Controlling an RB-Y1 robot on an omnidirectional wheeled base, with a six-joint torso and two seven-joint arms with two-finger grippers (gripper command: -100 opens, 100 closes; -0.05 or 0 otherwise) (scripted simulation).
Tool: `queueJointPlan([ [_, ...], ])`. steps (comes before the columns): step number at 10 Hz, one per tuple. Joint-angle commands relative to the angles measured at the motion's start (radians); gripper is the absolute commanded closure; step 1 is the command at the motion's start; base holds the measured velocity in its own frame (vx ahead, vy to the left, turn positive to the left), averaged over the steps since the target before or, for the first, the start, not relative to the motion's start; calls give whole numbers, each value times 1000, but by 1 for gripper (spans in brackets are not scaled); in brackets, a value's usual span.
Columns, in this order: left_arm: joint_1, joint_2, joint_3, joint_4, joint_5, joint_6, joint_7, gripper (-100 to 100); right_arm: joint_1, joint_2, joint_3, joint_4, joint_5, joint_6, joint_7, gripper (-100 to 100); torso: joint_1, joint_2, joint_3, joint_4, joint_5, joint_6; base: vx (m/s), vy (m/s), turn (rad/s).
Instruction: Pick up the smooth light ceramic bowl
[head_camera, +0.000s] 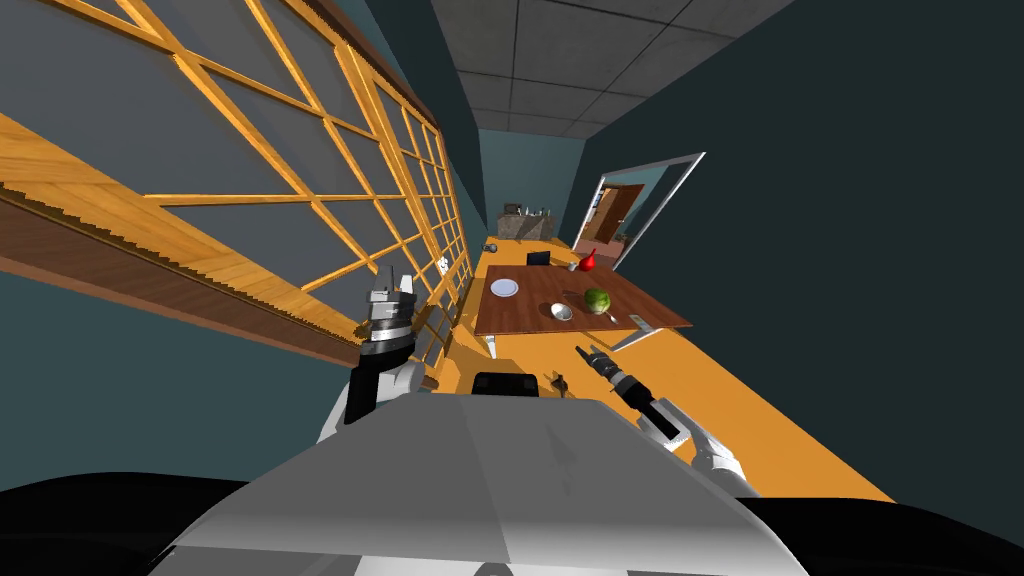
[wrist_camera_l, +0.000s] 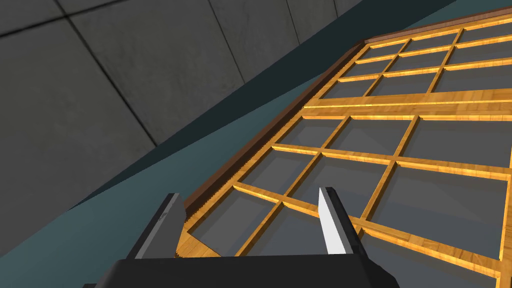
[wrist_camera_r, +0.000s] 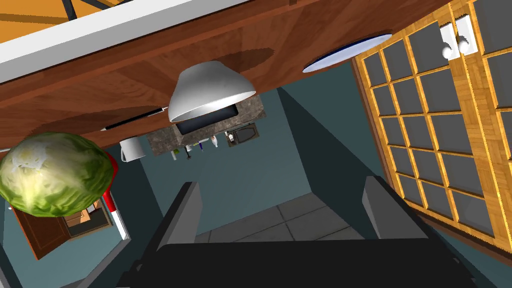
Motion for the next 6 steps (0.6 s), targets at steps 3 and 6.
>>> queueJointPlan([
  [3, 0, 0, 0, 0, 0, 0, 0, 0, -31, -48, 22, 100, 48, 17, 34, -100, -1, 0, 0, 0, 0, 1, -2, 19, 109],
  [6, 0, 0, 0, 0, 0, 0, 0, 0, -46, -81, 35, 180, 79, 27, 55, -100, 0, 0, 0, 0, 0, 0, -4, 28, 131],
])
